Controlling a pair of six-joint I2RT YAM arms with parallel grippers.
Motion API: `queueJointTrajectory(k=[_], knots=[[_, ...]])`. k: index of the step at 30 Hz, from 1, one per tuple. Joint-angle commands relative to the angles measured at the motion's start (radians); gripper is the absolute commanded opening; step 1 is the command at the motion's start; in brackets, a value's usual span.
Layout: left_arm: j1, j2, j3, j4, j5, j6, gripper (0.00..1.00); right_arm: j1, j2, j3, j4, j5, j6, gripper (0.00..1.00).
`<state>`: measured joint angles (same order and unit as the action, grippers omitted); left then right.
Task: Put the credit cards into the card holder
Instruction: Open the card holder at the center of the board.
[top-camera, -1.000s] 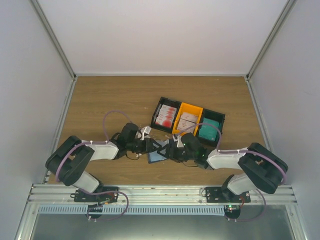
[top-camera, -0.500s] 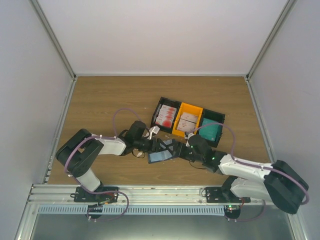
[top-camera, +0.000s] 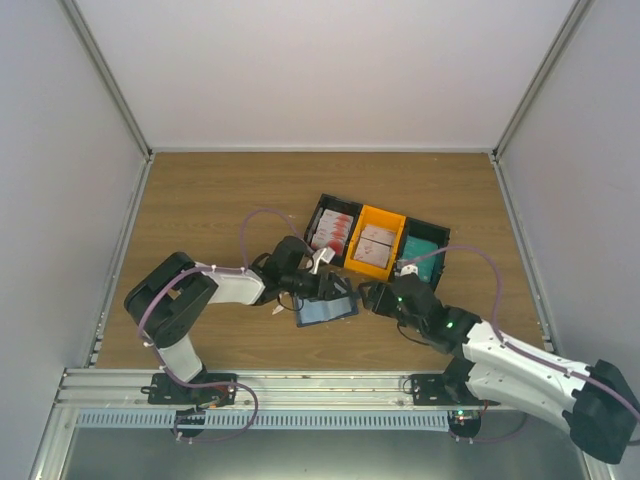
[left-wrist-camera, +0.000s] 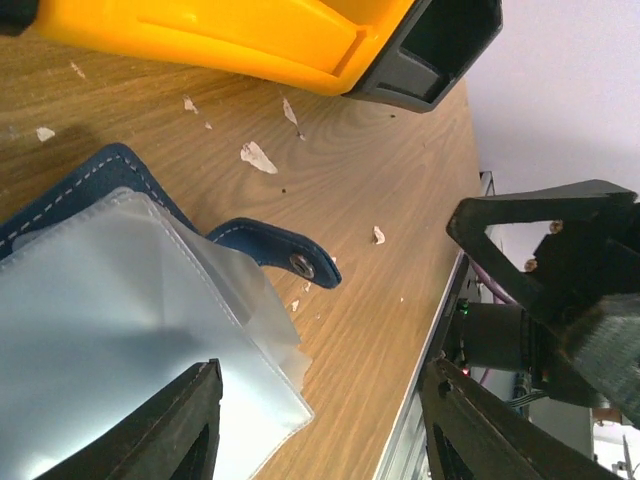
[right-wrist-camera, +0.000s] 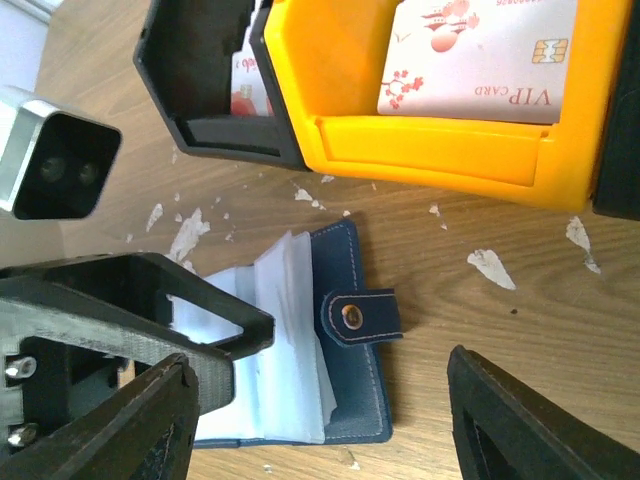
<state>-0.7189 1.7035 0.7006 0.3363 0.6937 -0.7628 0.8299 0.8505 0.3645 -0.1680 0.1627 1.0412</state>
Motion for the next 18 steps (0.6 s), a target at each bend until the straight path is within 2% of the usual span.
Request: queueJointTrajectory(k=[1, 4, 10, 14, 18], knots=[[-0.008, 0.009, 0.046, 0.029, -0.011, 0.043, 0.57, -0.002, -0.026, 0.039, -0.008, 0.026, -0.115, 0.64], [-0.008, -0.011, 0.066, -0.03, -0.058, 0.074, 0.56, -0.002, -0.01, 0.059, 0.01, -0.019, -0.16, 0.51], [-0.008, -0.049, 0.072, -0.12, -0.167, 0.123, 0.46, -0.002, 0.069, 0.102, 0.058, -0.129, -0.244, 0.29], [-0.007, -0.079, 0.06, -0.15, -0.215, 0.136, 0.4, -0.002, 0.174, 0.145, 0.111, -0.289, -0.332, 0.24], [-0.006, -0.143, 0.034, -0.206, -0.315, 0.148, 0.39, -0.002, 0.312, 0.187, 0.134, -0.38, -0.371, 0.23]])
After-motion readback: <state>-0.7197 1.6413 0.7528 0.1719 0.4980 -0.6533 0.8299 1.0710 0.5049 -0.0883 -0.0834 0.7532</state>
